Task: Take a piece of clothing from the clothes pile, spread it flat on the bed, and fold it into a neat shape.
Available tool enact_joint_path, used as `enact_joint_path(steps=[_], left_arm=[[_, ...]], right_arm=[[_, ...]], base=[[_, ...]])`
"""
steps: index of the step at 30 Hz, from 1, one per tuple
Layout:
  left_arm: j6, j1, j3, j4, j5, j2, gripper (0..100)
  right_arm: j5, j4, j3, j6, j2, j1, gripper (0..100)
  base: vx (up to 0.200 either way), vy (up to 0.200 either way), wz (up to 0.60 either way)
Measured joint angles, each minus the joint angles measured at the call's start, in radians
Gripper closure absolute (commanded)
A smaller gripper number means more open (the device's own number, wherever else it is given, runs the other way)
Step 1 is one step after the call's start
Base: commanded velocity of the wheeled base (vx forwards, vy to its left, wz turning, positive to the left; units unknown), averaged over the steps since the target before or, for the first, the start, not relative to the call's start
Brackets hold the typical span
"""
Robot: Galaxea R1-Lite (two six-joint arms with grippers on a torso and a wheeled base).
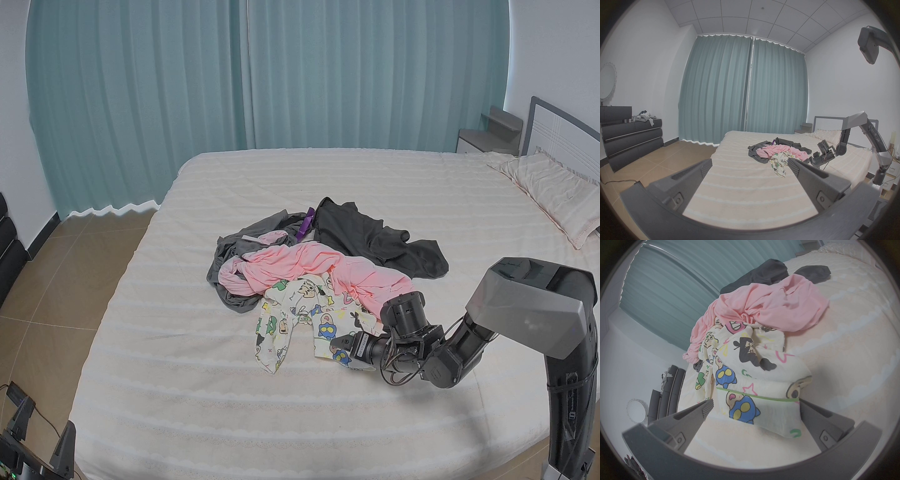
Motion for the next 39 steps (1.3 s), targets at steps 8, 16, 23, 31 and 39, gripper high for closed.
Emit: enact_joint_path(steps=[8,16,23,31,39], left_arm=[[0.0,0.0,0.0,0.0,0.0,0.0,0],[0.001,0.0,0.0,0.0,0.002,0.0,0],[0.0,0.0,0.0,0.0,0.002,0.0,0],[0.009,0.0,0.0,0.0,-0.001,0.0,0],[0.129,0.0,0.0,0.021,-0.002,0.0,0]], right_arm=[[-0.016,0.009,-0.044,-0.025,0.037,0.004,100],[-0.021,-0.001,-0.025,-0.05,0.04,0.003,100],[-0.021,-0.03,0.061,-0.041,-0.021,0.0,100],[0.035,-0.254,0.324,-0.041,-0.173,0.0,100],[0.112,-0.544,0.594,-0.045,-0.346,0.0,100]], base=[[0.0,0.0,0.0],[0.0,0.0,0.0],[0.0,0.0,0.0],[0.0,0.0,0.0],[0.0,0.0,0.0]])
